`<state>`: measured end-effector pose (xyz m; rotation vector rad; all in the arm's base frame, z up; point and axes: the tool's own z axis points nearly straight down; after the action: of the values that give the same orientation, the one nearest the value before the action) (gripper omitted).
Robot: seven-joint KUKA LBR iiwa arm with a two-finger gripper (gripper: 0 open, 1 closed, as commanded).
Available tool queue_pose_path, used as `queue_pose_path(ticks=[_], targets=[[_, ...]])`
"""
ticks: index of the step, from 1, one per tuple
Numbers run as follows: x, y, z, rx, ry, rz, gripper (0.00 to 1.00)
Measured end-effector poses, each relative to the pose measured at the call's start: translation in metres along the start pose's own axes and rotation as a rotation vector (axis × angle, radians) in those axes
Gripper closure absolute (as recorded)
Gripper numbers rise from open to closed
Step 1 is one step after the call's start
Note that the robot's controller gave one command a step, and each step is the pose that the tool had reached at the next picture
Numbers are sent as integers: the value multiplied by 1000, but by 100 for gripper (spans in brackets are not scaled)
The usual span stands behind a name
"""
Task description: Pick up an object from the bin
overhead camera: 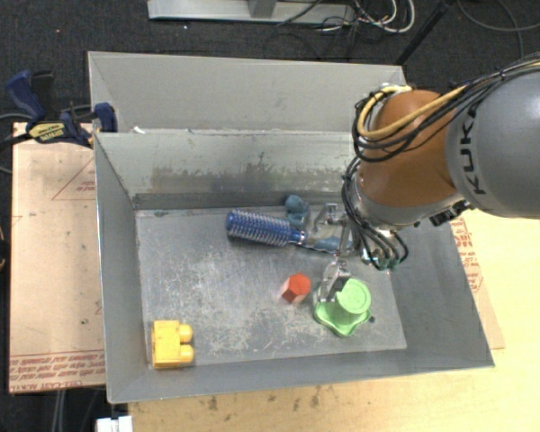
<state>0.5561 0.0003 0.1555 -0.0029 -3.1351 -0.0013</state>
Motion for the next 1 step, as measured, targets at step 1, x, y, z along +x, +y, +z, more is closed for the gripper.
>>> queue_pose_path(ticks=[1], targets=[[-84, 34, 73, -1, -18, 26, 0]])
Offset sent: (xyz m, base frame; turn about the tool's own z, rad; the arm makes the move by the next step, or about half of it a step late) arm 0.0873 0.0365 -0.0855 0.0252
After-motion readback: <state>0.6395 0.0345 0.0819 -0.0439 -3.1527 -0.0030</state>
